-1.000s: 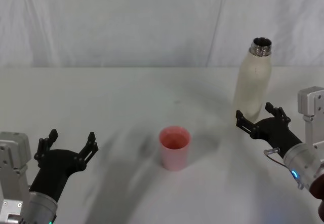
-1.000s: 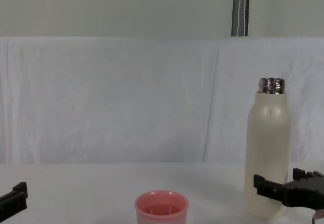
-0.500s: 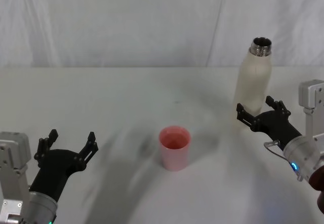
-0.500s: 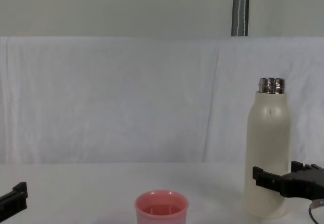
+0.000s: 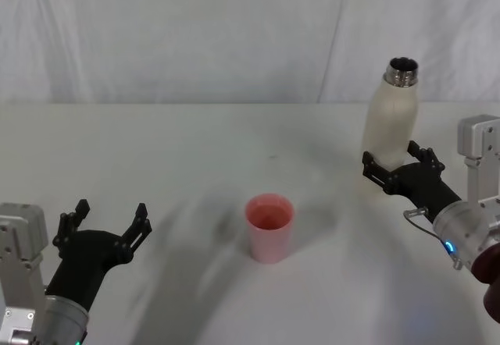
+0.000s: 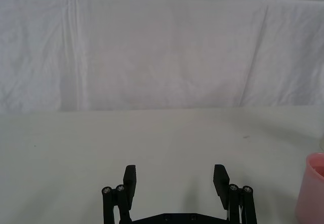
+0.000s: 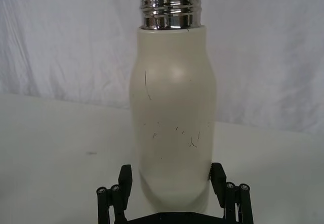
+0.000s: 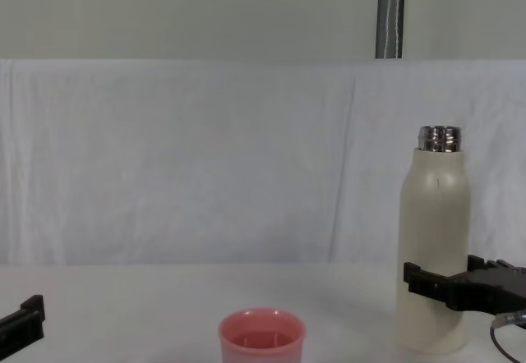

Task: Grasp the thermos with one hand and pour water into the cup lid.

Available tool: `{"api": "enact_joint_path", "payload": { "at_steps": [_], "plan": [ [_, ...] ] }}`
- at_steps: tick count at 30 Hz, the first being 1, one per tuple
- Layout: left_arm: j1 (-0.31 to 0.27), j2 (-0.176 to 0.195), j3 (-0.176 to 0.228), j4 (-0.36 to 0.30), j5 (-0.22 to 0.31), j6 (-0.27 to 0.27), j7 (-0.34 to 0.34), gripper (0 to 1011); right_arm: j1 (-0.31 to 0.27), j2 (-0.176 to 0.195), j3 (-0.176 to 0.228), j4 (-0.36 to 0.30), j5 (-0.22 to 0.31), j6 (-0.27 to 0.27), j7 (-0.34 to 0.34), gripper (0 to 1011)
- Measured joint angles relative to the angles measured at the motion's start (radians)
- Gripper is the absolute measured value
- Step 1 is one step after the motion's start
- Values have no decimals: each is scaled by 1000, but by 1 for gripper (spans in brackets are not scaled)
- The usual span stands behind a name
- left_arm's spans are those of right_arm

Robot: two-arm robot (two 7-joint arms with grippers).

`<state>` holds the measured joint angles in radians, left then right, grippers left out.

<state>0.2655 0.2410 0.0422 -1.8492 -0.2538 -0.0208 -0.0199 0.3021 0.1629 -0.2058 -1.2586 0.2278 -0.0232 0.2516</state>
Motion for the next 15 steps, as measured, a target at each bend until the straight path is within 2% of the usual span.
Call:
{"api": "enact_joint_path", "payload": {
  "at_steps": [15],
  "plan": [
    [0, 0, 0, 0, 0, 0, 0, 1001, 41, -10, -4, 63, 5, -17, 6, 1000]
  ]
}}
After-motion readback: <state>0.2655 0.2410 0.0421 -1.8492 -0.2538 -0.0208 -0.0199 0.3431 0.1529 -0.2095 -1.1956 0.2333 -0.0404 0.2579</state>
